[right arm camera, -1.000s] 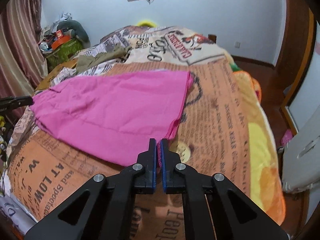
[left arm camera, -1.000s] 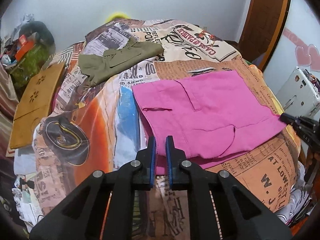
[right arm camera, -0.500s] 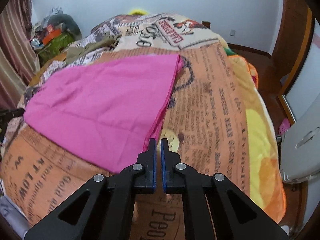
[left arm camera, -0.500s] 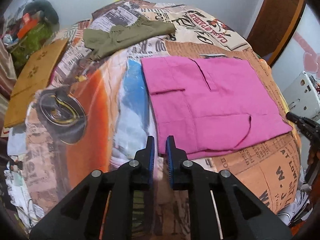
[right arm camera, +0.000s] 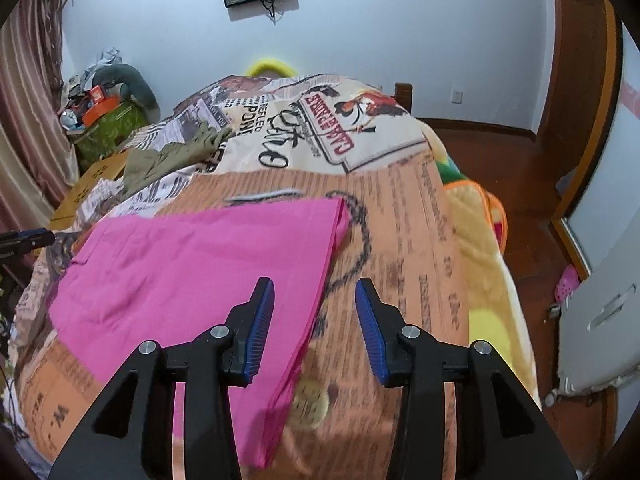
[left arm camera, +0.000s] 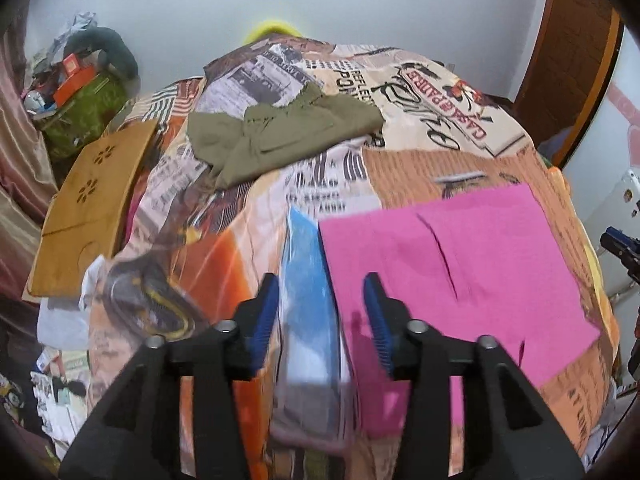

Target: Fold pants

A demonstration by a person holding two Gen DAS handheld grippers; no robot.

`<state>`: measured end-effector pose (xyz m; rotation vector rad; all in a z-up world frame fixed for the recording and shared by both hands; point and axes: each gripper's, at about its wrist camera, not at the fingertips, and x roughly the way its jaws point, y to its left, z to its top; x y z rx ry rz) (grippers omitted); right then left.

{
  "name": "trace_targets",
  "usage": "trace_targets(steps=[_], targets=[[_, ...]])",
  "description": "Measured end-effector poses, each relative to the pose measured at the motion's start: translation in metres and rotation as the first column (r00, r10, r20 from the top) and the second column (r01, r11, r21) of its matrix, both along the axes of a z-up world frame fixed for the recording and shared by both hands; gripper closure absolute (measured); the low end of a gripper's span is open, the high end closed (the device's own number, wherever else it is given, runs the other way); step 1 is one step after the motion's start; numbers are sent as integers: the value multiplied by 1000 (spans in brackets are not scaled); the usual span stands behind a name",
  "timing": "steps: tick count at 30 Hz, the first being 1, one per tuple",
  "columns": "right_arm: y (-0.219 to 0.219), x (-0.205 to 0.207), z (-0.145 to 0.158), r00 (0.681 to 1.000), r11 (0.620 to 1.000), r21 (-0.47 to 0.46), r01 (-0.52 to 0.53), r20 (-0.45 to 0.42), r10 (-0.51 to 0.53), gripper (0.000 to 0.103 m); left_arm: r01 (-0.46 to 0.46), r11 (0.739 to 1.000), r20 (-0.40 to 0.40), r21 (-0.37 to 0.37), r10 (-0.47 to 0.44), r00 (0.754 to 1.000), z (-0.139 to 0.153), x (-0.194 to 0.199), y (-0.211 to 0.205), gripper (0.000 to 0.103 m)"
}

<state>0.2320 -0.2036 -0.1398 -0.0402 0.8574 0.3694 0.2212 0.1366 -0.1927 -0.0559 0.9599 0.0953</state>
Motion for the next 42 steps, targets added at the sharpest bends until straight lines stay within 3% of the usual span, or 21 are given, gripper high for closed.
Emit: trace_targets(steps=[5,10,21,24,29,30,33,34,39,42], targets=[[2,26,-2,1000,1000,-10,-9,10,9,65,-10,1000,-10,10,10,1000,-7,36,4,56],[8,54,-13,1000,1000,-19,-20,-4,20,65,-18,999,-48,-27,17,999,-27,67,10,56],[19,117,-72,991,1000,3,-30,-130,30,65,-13,996,-142,-86,0,990,-73,98,8,56],[20,131,-87,983,999,35,-18,-184,25,65,-23,989,-159,-145,-1,987,-81,97,11,64],[21,133,-88,983,997,64,-34,-180,45,65,-18,981,-162,-194,-14,987,-81,94,13,74],[21,132,-87,983,997,66,-40,-177,51,68,-10,980,-162,-201,-23,986,-81,94,12,81],[27,133,-89,983,995,68,-68,-168,79,90,11,986,-160,-166,-38,986,-79,93,3,99],[28,135,-89,983,996,60,-70,-166,79,94,19,991,-155,-135,-40,987,-78,92,-1,99],[33,130,-85,991,996,20,-84,-103,85,99,34,999,-119,9,-33,992,-74,84,-13,100],[35,131,-84,994,996,-31,-85,-76,82,100,12,1000,-120,4,-12,993,-77,80,-7,99]])
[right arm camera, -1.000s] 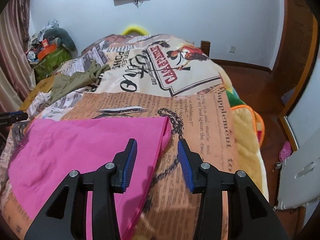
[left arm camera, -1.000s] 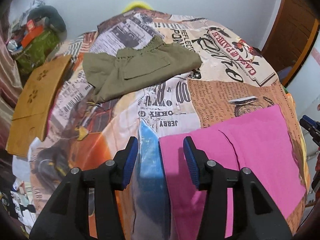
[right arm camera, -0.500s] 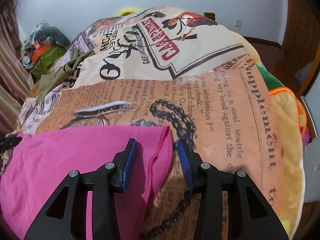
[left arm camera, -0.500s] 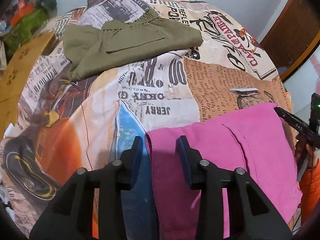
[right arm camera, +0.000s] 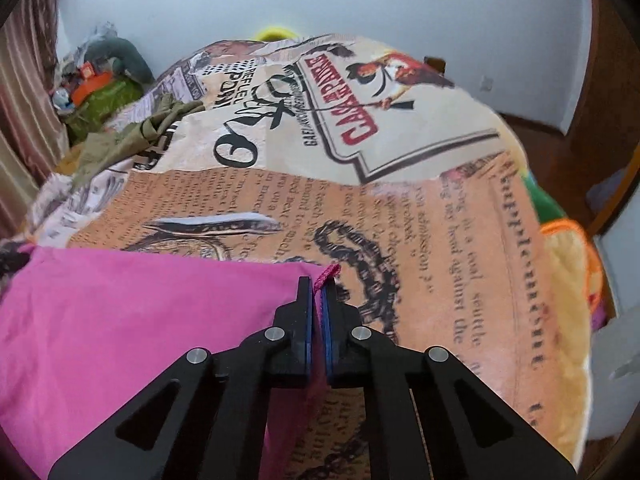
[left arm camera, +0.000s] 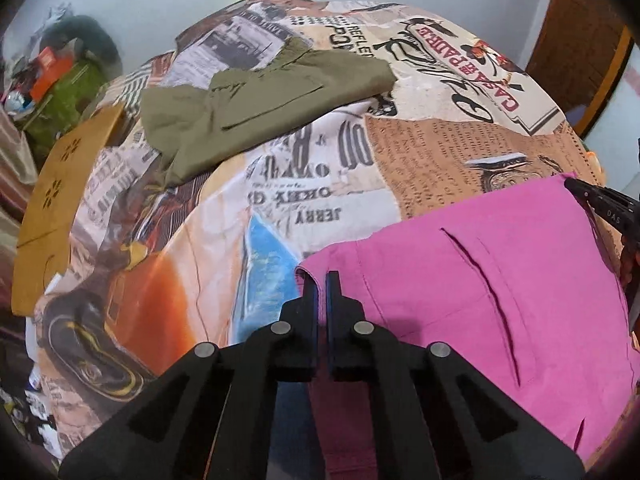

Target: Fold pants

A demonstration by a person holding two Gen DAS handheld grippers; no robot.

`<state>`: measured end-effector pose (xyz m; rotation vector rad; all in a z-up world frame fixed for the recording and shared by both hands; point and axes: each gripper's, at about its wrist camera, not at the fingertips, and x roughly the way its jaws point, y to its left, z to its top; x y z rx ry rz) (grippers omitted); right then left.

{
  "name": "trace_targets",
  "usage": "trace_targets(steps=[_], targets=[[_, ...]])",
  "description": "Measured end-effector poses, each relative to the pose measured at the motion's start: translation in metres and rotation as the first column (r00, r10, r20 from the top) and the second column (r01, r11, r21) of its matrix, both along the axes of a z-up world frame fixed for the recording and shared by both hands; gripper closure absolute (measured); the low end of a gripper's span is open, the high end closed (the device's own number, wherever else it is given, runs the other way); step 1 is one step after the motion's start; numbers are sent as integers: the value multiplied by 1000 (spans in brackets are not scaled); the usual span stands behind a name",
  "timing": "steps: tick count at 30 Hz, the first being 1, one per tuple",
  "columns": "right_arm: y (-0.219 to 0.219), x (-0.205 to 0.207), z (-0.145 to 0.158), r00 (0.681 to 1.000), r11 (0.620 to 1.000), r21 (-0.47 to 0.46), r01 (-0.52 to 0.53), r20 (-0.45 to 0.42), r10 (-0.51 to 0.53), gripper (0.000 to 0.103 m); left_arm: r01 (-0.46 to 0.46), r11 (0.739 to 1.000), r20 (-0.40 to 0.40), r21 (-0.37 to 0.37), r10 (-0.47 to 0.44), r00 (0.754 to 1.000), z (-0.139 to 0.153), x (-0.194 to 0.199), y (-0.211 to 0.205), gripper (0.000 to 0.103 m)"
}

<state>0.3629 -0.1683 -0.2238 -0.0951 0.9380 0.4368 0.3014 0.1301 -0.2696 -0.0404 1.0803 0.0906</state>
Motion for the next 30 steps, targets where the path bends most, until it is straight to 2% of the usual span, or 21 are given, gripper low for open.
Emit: trace_targets(steps=[6,9,11,13,16,21,23,25,27,30], targets=[[14,5,-5,1000,996,-88,-23,-18,21,99,8,1000,-9,28,-8,1000,-2,1,-2,98],[11,5,3,999,997,-77,-18,-39,15,97,-1,1000,-7,22,1,1000,6,-2,3,96],[8,2,12,1000,997,-79,-4,-27,2,90,-10,1000,1,19,10,1000,13,-5,6,96],[8,-5,21,1000,997,-78,-2,-11,1,76,-16,999,13,29,16,1000,22,-8,7,96],[9,-16,42,999,996,-86,-21,40,24,74,-13,999,40,45,12,999,38,-14,3,96],[21,-39,82,991,995,-74,-68,108,75,72,0,1000,100,28,-3,995,68,-23,-6,94],[26,-50,96,986,995,-45,-85,143,90,70,5,1000,123,22,-7,992,77,-25,-11,89],[33,-60,109,979,994,-21,-103,174,105,64,12,1000,148,16,-15,989,85,-28,-17,75],[42,-70,120,972,992,15,-125,200,120,59,21,1000,172,17,-23,985,90,-28,-24,68],[57,-77,123,968,987,52,-152,209,138,56,50,999,163,12,-51,985,88,-25,-35,67]])
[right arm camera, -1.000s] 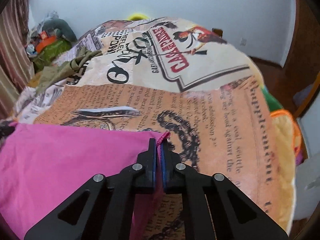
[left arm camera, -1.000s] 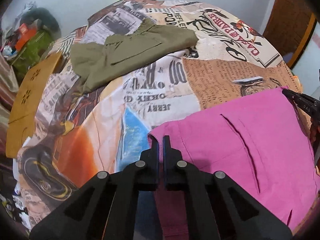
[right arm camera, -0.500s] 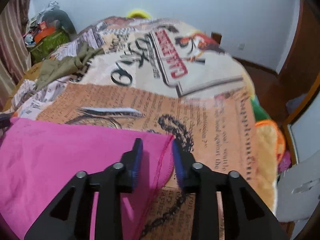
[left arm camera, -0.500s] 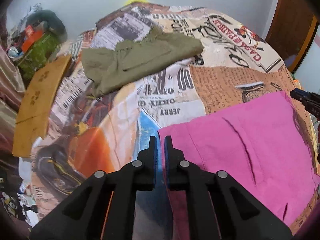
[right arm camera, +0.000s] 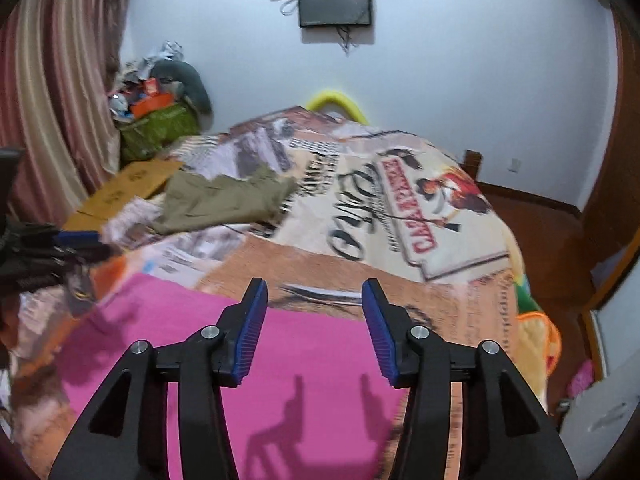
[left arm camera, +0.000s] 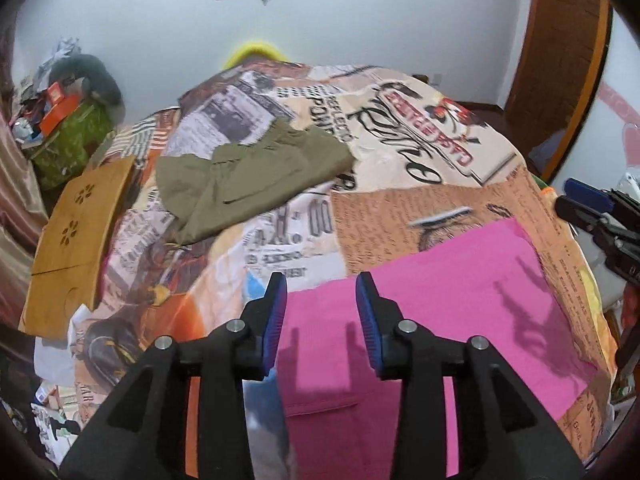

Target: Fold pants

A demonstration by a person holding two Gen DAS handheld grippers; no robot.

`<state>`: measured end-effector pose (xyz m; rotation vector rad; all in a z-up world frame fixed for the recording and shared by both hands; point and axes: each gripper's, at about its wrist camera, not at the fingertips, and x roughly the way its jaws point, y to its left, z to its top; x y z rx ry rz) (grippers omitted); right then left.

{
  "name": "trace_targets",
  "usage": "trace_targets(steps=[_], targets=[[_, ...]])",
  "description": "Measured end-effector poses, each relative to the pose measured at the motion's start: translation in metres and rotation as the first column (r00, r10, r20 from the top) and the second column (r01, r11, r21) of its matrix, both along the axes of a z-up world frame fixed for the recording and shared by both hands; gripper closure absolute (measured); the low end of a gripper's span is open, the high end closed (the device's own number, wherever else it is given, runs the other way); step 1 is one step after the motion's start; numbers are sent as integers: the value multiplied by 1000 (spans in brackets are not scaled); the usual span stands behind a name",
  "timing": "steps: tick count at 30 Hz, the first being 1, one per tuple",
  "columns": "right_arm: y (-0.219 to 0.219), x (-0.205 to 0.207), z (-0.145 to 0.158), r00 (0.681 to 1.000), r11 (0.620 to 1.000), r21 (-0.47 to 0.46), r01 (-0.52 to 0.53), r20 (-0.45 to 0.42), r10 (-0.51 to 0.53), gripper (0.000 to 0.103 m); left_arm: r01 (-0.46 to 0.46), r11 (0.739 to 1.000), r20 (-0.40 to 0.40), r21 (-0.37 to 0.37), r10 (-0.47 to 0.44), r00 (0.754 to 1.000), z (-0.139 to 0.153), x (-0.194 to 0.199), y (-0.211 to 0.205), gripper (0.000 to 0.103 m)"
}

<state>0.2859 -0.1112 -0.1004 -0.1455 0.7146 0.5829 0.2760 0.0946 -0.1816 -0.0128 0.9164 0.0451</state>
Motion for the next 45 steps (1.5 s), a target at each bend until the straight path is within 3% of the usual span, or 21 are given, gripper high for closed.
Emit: trace_targets(steps=[7,13,18,26,30,34,45], targets=[[39,-1,-50,989,997,-56,-48,-141,40,51,45,998,-100,-49,-49,994,-33,18,-17,67],[57,8,-90,948,986,-115,-122,-307,81,51,58,995,-203,-76,-72,976,-68,26,-24,67],[58,11,-112,918,979,-134,-156,-384,94,51,73,996,-202,-53,-82,976,-77,22,-27,65],[40,-3,-108,913,983,-121,-137,-400,78,51,101,995,-186,18,-96,978,-74,0,-36,55],[24,-17,-102,920,986,-126,-112,-387,55,50,99,995,-174,5,-97,980,-70,-17,-36,52],[8,-34,-97,927,989,-122,-83,-374,32,50,68,998,-166,14,-65,984,-67,-29,-34,42],[-36,-75,-90,928,993,-118,13,-368,-56,50,49,998,-143,30,-44,989,-58,-83,-22,38]])
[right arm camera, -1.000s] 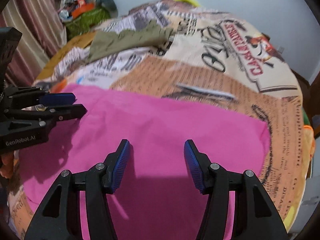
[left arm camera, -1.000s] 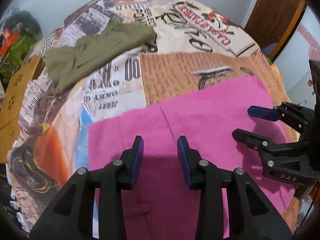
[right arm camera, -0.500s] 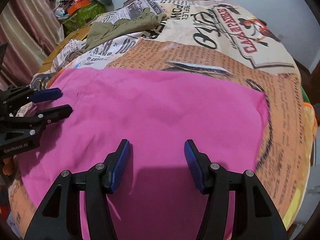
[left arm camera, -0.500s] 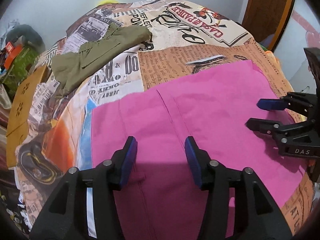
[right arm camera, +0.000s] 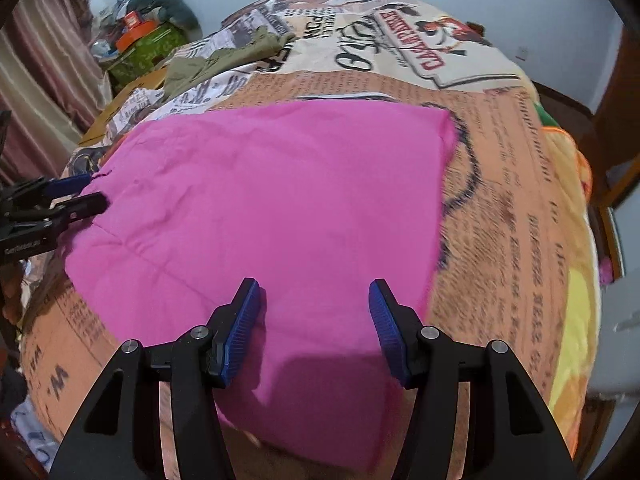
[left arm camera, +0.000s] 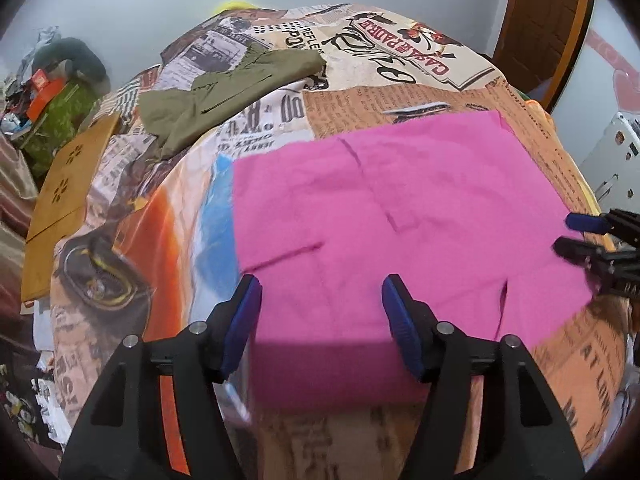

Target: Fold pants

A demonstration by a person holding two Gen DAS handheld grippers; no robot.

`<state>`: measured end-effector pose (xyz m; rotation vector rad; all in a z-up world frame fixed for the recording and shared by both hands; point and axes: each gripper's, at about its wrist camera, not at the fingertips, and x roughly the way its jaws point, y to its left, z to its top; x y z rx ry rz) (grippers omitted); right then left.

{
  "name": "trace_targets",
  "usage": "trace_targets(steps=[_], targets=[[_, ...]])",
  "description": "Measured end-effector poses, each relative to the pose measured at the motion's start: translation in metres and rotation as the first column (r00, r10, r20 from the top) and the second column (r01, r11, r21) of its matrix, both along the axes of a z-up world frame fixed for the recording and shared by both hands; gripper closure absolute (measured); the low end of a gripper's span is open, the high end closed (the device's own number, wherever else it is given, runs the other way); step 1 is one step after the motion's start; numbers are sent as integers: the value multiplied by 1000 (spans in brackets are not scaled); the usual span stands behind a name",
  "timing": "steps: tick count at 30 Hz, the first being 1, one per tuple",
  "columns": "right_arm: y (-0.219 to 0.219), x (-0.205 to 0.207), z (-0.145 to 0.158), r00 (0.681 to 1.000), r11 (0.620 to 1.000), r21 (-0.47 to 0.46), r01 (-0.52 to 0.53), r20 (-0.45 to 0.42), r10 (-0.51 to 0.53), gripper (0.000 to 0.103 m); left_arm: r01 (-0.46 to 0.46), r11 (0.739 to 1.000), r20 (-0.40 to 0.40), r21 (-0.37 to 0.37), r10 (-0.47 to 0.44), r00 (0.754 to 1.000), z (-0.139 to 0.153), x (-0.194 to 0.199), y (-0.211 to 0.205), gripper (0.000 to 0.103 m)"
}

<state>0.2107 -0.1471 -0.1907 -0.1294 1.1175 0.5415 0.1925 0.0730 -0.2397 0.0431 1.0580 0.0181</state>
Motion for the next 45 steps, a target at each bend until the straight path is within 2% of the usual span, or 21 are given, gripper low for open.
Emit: trace_targets(steps=[4,6,13,17,20,24,28,32,37,40,44,45], targets=[[-14,-11,2,999,999,1,33,-5,-33,47,-42,999,16,-32,43,999,6,-16,13,34],[-23,-16,2,998,998,-16,60,-2,-60,47,-65,998,22,-15,65,998,8,-22,17,34],[-43,-25,-1,994,994,-24,107,-5,-107,44,-99,994,25,-40,100,995,3,-41,28,29],[-42,-30,2,993,992,-40,119,9,-119,44,-136,991,43,15,135,990,13,-48,29,30],[-41,-32,9,993,992,-40,117,21,-116,44,-160,987,72,10,159,985,26,-53,37,30],[-38,-33,29,991,993,4,117,67,-117,44,-205,975,88,-86,213,973,43,-60,54,30],[-24,-34,48,990,995,51,84,111,-89,44,-242,940,49,-242,261,964,44,-63,66,30],[-1,-34,59,989,995,90,41,139,-54,44,-245,925,11,-290,259,966,35,-65,61,30],[28,-30,50,992,995,95,-9,128,-3,44,-222,892,-69,-393,212,975,17,-66,49,30],[42,-30,37,995,997,71,-30,102,23,44,-210,879,-93,-428,189,978,11,-64,42,30],[52,-30,18,997,998,39,-54,59,51,44,-216,843,-140,-493,168,976,-1,-58,36,30],[53,-31,16,997,998,34,-58,50,56,44,-218,842,-141,-493,171,975,-2,-57,36,30]])
